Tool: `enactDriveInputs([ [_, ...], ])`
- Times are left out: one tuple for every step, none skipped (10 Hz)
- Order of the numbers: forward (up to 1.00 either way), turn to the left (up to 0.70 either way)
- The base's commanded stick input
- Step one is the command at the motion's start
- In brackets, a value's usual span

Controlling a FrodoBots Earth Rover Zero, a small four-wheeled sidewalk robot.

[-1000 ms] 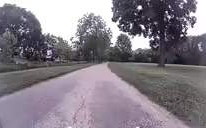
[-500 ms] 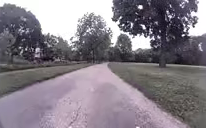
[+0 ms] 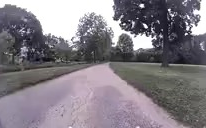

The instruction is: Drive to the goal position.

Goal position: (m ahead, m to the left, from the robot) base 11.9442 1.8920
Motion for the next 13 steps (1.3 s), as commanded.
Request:
enactDriveInputs([
  [0.7,0.01],
  [0.7,0.01],
  [0.7,0.01],
  [0.7,0.01],
  [0.7,0.01],
  [0.7,0.01],
  [0.7,0.01],
  [0.44,0.01],
  [0.07,0.01],
  [0.06,0.01],
  [0.33,0.01],
  [0.7,0.01],
  [0.7,0.01],
])
